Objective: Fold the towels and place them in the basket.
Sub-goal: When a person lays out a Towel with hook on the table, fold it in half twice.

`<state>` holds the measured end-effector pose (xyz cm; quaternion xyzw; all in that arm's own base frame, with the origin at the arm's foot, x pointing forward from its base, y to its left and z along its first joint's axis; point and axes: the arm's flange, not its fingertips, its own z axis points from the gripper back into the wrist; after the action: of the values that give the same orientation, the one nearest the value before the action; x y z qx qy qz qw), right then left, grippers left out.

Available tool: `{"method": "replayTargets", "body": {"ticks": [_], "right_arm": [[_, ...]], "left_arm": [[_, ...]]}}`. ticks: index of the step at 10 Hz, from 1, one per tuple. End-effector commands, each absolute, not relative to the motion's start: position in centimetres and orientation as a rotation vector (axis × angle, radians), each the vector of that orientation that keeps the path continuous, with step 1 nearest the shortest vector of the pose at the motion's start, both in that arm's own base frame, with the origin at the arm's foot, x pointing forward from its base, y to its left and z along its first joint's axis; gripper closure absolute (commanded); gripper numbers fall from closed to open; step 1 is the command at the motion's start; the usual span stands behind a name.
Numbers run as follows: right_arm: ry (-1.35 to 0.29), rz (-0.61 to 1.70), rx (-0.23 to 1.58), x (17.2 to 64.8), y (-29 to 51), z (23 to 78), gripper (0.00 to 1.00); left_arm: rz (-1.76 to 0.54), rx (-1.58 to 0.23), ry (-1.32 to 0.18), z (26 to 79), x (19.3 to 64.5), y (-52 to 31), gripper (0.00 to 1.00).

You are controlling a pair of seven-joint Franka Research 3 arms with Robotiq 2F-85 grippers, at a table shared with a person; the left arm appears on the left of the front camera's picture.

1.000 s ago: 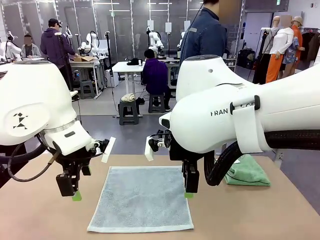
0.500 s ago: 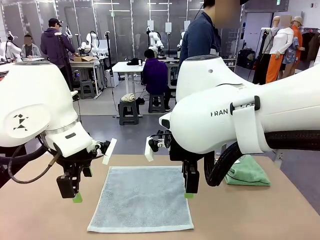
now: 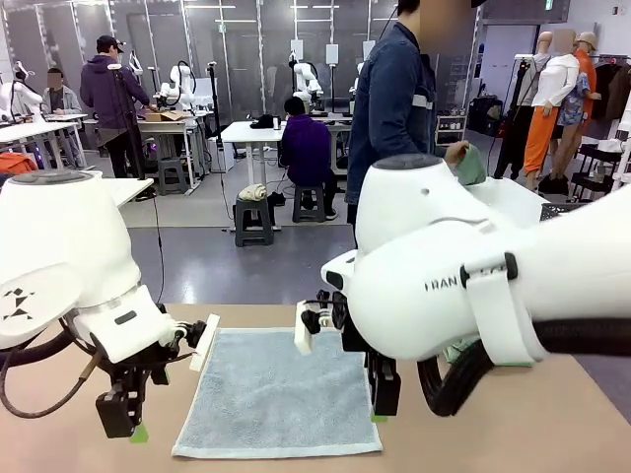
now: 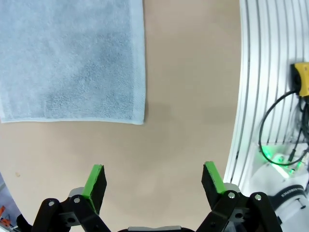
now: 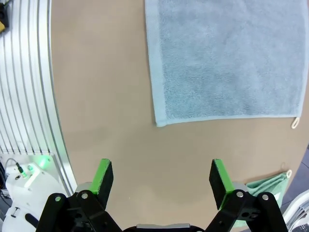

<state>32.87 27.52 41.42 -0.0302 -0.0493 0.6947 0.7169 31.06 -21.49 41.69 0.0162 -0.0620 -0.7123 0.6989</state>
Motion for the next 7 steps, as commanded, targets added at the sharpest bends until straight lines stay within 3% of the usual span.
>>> {"method": "replayTargets", "body": {"ticks": [1,7], "right_arm": [[-0.126,1.534,-0.041,32.5,27.9,38.7,0.0],[-0.1,1.479,-0.001,33.7,28.3,33.1,0.0]], "left_arm": [[-1.553,0.057,-0.143,38.3,30.2,-20.3,0.0],[-1.561,0.04,-0.091,31.9,30.6,-20.2,0.0]]}}
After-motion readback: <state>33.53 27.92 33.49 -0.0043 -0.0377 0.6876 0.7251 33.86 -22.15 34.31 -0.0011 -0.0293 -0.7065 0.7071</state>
